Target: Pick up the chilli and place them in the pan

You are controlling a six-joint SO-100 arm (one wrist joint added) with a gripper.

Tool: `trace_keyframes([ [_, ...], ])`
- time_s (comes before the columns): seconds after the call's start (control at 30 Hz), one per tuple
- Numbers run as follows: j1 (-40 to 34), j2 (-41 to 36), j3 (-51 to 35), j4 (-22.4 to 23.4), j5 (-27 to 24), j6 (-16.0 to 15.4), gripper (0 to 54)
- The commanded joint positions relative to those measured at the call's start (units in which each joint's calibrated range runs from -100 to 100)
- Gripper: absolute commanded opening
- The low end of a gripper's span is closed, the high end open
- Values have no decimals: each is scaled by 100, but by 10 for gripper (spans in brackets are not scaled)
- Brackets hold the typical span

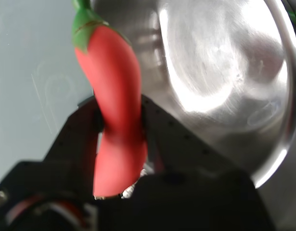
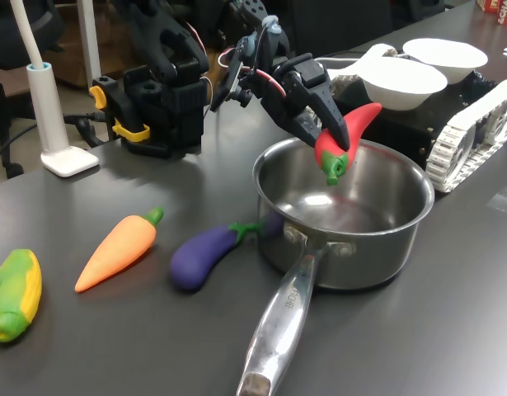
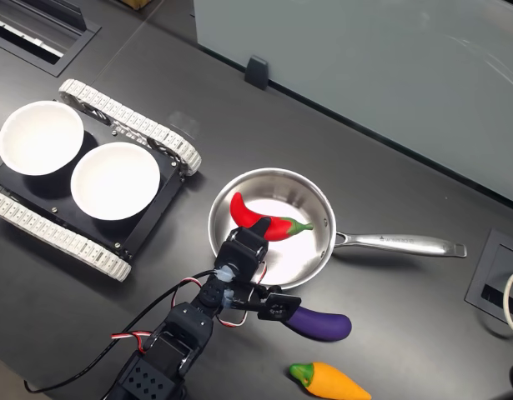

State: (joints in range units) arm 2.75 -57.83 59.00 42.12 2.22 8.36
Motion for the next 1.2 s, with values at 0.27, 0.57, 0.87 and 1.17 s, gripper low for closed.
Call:
trace_keyframes([
  [0.27,92,-109,201,-421,298,80,129],
  [0.57,58,-379,247,-114,269,80,247],
  [0.87,-23,-1105,728,-122,156,72,319],
  [1.17,58,-1973,247,722,54,72,389],
])
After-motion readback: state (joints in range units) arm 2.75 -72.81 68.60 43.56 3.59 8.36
